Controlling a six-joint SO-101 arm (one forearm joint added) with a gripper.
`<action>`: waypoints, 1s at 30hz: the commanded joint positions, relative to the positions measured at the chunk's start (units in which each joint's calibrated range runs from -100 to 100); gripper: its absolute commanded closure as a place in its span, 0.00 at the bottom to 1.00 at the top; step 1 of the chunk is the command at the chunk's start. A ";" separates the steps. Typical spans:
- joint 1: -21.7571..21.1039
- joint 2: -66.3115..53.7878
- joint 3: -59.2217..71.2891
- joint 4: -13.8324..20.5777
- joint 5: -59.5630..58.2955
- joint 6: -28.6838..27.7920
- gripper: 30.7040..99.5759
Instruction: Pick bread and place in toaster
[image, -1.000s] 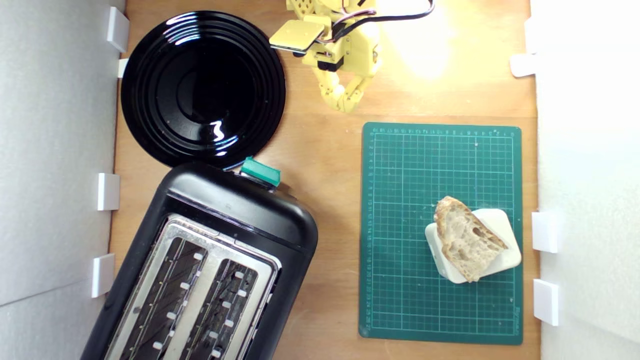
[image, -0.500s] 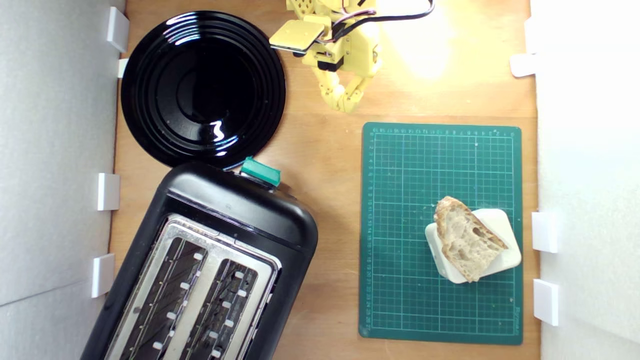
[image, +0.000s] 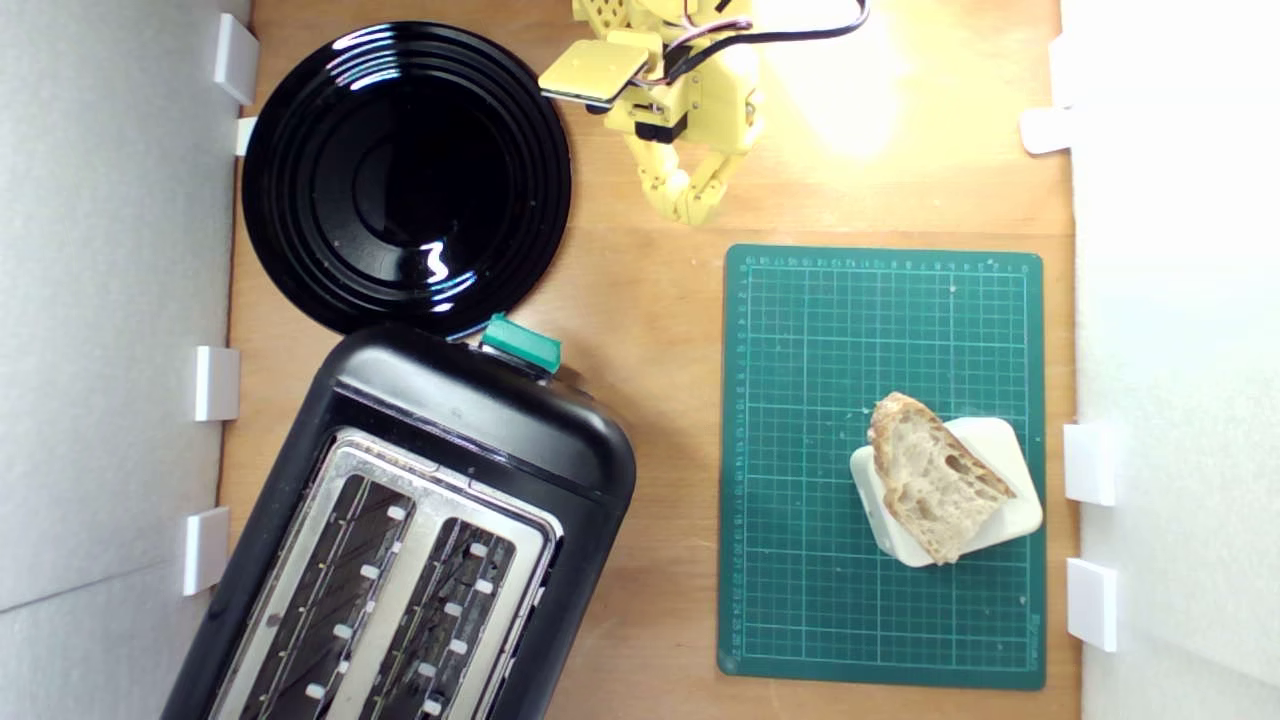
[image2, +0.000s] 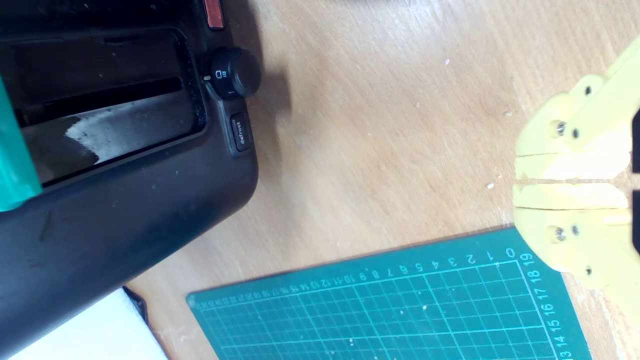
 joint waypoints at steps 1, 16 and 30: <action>-0.08 -0.10 0.28 -0.05 -0.23 0.13 0.97; -0.65 -0.10 0.37 -0.14 -0.23 0.13 0.97; -0.65 0.07 -0.09 -0.59 -0.23 0.13 0.98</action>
